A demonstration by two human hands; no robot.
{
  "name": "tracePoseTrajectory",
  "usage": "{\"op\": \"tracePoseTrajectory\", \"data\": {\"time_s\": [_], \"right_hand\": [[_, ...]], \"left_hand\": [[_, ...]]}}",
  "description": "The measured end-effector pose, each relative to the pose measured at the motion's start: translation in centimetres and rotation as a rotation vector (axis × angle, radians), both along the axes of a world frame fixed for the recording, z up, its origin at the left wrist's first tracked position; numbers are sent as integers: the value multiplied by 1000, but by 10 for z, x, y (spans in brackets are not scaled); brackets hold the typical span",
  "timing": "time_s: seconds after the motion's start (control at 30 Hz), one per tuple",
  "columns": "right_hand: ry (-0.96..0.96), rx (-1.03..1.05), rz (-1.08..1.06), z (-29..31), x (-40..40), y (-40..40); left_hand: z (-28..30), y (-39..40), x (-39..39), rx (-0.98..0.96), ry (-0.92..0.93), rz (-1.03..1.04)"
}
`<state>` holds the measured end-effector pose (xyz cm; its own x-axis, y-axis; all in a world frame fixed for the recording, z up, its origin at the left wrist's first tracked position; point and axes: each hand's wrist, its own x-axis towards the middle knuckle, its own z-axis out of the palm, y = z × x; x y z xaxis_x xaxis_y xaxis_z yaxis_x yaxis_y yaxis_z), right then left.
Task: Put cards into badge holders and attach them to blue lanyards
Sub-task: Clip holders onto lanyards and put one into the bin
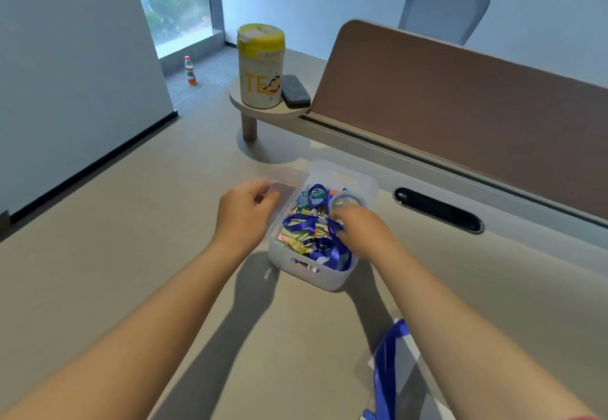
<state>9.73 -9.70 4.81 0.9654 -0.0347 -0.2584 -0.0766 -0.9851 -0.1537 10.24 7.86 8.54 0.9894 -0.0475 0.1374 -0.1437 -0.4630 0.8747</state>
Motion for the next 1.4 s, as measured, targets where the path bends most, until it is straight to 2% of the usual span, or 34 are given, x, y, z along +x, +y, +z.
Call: {"op": "tracePoseTrajectory", "data": {"time_s": [0.13, 0.37, 0.53, 0.7, 0.83, 1.07, 1.3, 1.4], "right_hand": [[-87, 42, -70, 20, -32, -30], [-68, 47, -274, 27, -135, -124], [13, 98, -478, 13, -219, -188], [111, 138, -596, -15, -279, -227], [171, 205, -583, -42, -296, -230], [144, 199, -505, -72, -293, -222], [-112, 398, -598, -44, -280, -231], [-255, 486, -585, -20, -267, -232]], "left_hand": [[10, -34, -17, 87, -80, -99], [7, -127, -88, 156, -211, -373], [-13, -188, -138, 249, -158, -533], [-33, -232, -180, 331, -104, -590], [-48, -247, -195, 392, -80, -596], [-55, -250, -196, 442, -38, -533], [-40, -252, -190, 227, -43, -405], [-30, -255, -183, 121, 29, -331]]}}
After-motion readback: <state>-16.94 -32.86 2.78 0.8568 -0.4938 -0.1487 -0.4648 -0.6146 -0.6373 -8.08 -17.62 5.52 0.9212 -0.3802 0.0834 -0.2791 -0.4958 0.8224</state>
